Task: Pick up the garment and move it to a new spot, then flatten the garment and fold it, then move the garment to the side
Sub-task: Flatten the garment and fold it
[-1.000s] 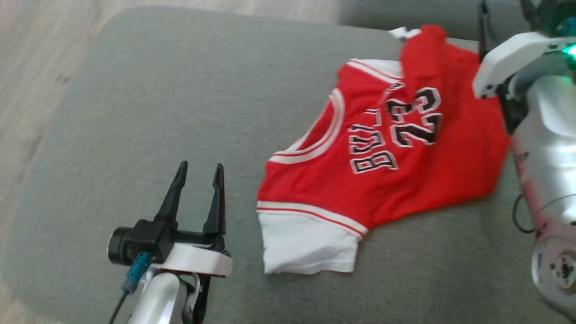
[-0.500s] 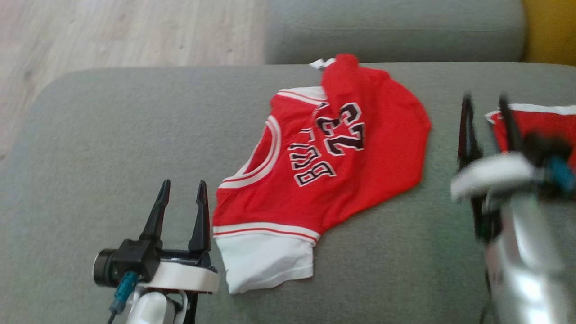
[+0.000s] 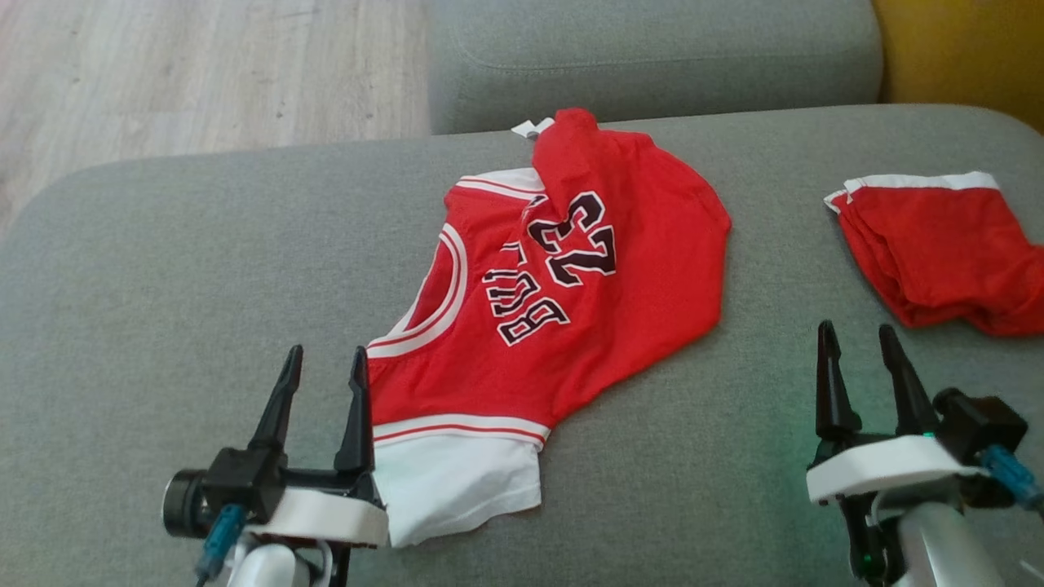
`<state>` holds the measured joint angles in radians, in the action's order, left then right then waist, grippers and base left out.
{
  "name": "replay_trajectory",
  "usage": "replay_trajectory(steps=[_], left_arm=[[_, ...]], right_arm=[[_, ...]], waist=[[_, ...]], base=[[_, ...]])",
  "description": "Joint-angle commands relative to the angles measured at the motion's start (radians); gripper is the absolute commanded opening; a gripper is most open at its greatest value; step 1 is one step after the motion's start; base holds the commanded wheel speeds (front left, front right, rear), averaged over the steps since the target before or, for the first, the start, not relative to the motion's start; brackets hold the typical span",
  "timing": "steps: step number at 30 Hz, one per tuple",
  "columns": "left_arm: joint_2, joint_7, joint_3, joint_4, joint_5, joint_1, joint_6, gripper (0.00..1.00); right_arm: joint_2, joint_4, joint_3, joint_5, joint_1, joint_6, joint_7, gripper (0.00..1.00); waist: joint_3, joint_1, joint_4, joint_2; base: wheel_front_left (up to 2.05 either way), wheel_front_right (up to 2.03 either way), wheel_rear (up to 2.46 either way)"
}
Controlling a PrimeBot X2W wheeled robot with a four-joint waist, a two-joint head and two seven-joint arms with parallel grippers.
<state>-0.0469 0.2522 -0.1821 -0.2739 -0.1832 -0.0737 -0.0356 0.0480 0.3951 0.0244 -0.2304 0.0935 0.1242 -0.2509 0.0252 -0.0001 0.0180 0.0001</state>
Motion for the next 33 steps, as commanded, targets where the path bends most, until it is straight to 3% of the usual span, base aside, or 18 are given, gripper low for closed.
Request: replay_trajectory(steps=[1, 9, 21, 25, 26, 27, 30, 33], left_arm=[[-0.003, 0.01, 0.046, 0.019, 0.013, -0.045, -0.002, 1.0], [-0.011, 0.008, 0.046, -0.137, 0.047, -0.112, -0.009, 1.0], [-0.061, -0.132, 0.01, -0.446, 0.127, -0.33, 0.054, 1.0], [-0.062, -0.199, -0.006, -0.542, 0.12, -0.381, 0.024, 1.0], [-0.061, -0.204, -0.01, -0.553, 0.118, -0.388, 0.018, 0.71], [-0.06, -0.199, -0.011, -0.557, 0.113, -0.395, 0.01, 0.0], [-0.058, -0.152, 0.0, -0.558, 0.095, -0.417, 0.009, 0.0], [-0.064, -0.08, 0.027, -0.551, 0.077, -0.439, 0.035, 0.0]], right_arm=[[0.002, -0.045, -0.024, -0.005, 0.051, 0.007, -0.011, 1.0], [0.002, -0.063, -0.018, -0.002, 0.07, 0.007, -0.011, 1.0], [0.002, -0.093, -0.008, 0.021, 0.093, 0.007, -0.011, 1.0], [0.002, -0.099, -0.007, 0.018, 0.1, 0.007, -0.011, 1.0], [0.002, -0.1, -0.007, 0.017, 0.101, 0.007, -0.011, 1.0], [0.002, -0.101, -0.007, 0.017, 0.101, 0.007, -0.011, 1.0], [0.002, -0.097, -0.006, 0.018, 0.102, 0.007, -0.011, 1.0], [0.002, -0.085, -0.014, 0.02, 0.102, 0.007, -0.011, 1.0]], waist=[[0.007, 0.0001, -0.009, -0.0001], [0.043, 0.0001, -0.039, -0.0001], [0.138, 0.0001, -0.079, -0.0001], [0.155, 0.0001, -0.087, -0.0001], [0.157, 0.0001, -0.087, -0.0001], [0.158, 0.0001, -0.088, -0.0001], [0.161, 0.0001, -0.085, -0.0001], [0.163, 0.0001, -0.081, -0.0001]], base=[[0.0, 0.0, 0.0], [0.0, 0.0, 0.0], [0.0, 0.0, 0.0], [0.0, 0.0, 0.0], [0.0, 0.0, 0.0], [0.0, 0.0, 0.0], [0.0, 0.0, 0.0], [0.0, 0.0, 0.0]])
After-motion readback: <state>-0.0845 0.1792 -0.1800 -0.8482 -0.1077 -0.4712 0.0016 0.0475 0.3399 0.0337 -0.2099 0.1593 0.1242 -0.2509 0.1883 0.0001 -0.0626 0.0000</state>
